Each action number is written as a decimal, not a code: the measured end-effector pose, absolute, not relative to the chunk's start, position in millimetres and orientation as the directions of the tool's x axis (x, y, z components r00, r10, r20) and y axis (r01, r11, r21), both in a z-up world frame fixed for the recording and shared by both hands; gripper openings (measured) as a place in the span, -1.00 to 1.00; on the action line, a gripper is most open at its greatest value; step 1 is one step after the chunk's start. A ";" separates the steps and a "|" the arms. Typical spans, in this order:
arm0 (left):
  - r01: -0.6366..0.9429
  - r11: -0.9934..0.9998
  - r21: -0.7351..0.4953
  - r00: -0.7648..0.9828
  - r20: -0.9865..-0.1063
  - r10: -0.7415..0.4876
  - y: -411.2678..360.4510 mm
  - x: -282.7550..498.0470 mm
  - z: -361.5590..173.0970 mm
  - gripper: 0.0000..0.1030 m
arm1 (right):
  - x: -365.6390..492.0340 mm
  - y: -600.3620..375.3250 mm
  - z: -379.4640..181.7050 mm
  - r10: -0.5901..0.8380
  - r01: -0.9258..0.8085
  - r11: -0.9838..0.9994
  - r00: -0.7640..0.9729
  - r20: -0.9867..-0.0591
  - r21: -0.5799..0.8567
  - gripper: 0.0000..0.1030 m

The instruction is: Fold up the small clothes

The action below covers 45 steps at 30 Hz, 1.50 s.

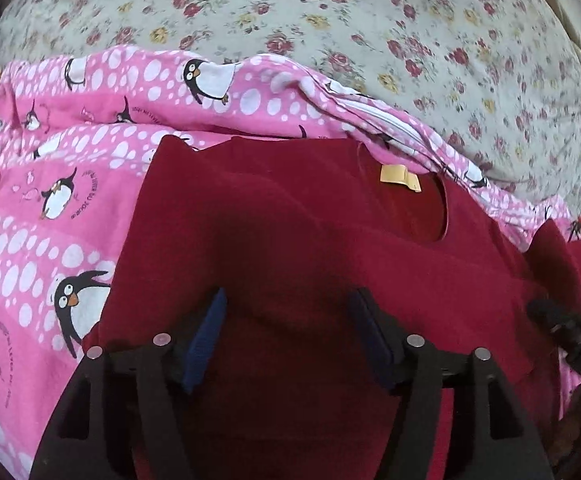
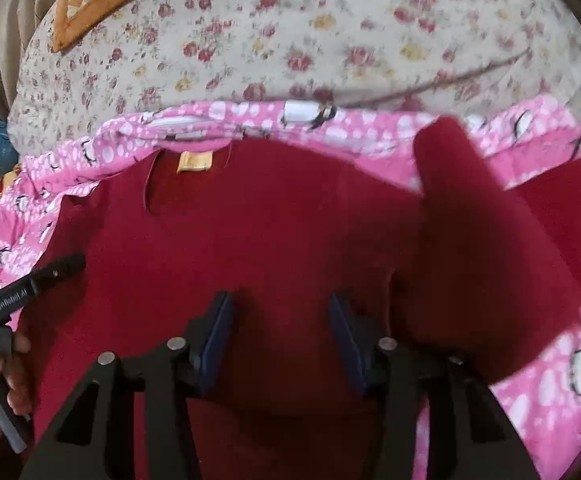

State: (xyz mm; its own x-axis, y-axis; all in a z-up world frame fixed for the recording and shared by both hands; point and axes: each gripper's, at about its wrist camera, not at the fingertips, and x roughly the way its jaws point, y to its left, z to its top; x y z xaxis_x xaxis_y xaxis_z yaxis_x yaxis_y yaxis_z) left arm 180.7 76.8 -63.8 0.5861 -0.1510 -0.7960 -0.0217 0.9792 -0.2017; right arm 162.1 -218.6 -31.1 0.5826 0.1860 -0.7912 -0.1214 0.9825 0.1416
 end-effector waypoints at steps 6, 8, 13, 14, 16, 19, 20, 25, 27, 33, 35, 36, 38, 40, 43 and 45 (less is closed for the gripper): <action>-0.020 0.981 -0.194 0.598 -0.788 -0.144 76.1 178.5 -64.2 -0.07 | 164.5 -198.2 -36.8 0.211 -0.198 0.973 0.556 -0.804 0.118 0.26; -0.028 0.977 -0.210 0.604 -0.783 -0.151 78.3 177.2 -61.9 -0.07 | 167.8 -198.7 -54.1 0.197 -0.191 0.975 0.502 -0.842 0.114 0.32; -0.029 0.953 -0.300 0.614 -0.758 -0.220 81.0 170.3 -53.9 -0.07 | 150.9 -236.5 8.5 0.206 -0.137 0.978 0.733 -0.648 0.156 0.16; -0.023 0.954 -0.300 0.612 -0.759 -0.224 79.2 169.8 -53.4 -0.07 | 149.4 -259.3 20.1 0.168 -0.093 0.984 0.774 -0.611 0.153 0.17; -0.013 0.956 -0.294 0.605 -0.763 -0.227 75.7 170.3 -53.7 -0.07 | 150.7 -293.4 29.3 0.091 -0.032 0.993 0.806 -0.584 0.111 0.17; -0.001 0.955 -0.296 0.586 -0.774 -0.239 70.1 170.9 -54.2 -0.07 | 157.3 -370.7 35.6 -0.021 0.084 0.993 0.813 -0.581 0.082 0.17; 0.008 0.955 -0.295 0.583 -0.775 -0.244 67.6 170.9 -53.8 -0.07 | 160.4 -405.3 35.8 -0.072 0.131 0.990 0.799 -0.596 0.056 0.17; 0.043 0.958 -0.283 0.566 -0.783 -0.257 55.1 173.2 -56.2 -0.07 | 172.7 -506.1 25.8 -0.133 0.220 0.974 0.757 -0.640 0.058 0.17; 0.049 0.962 -0.269 0.562 -0.789 -0.249 52.3 173.8 -58.4 -0.07 | 178.2 -519.1 23.4 -0.139 0.212 0.977 0.747 -0.650 0.035 0.13; 0.051 0.963 -0.263 0.561 -0.791 -0.246 52.0 176.2 -60.7 -0.07 | 206.7 -519.8 12.0 -0.163 0.141 0.986 0.691 -0.705 -0.090 -0.12; 0.051 0.964 -0.260 0.560 -0.792 -0.243 51.5 176.6 -61.1 -0.07 | 210.3 -526.2 6.3 -0.144 0.137 0.988 0.672 -0.727 -0.069 -0.13; 0.052 0.965 -0.258 0.560 -0.792 -0.242 50.9 176.9 -61.2 -0.07 | 211.4 -528.7 6.2 -0.140 0.140 0.988 0.670 -0.729 -0.062 -0.13; 0.051 0.964 -0.260 0.561 -0.791 -0.243 51.4 176.8 -60.7 -0.07 | 209.9 -531.0 5.4 -0.119 0.137 0.990 0.665 -0.737 -0.037 -0.17; 0.048 0.962 -0.269 0.561 -0.789 -0.249 52.5 177.0 -60.0 -0.07 | 206.1 -530.2 6.4 -0.098 0.127 0.992 0.664 -0.741 -0.018 -0.47; 0.040 0.955 -0.295 0.565 -0.781 -0.265 55.7 175.8 -57.6 -0.07 | 190.1 -525.3 19.0 -0.089 0.123 0.992 0.693 -0.715 -0.004 -0.91; 0.041 0.950 -0.309 0.567 -0.776 -0.276 56.5 175.1 -55.2 -0.07 | 175.7 -515.6 36.9 -0.093 0.121 0.993 0.736 -0.670 -0.005 -0.91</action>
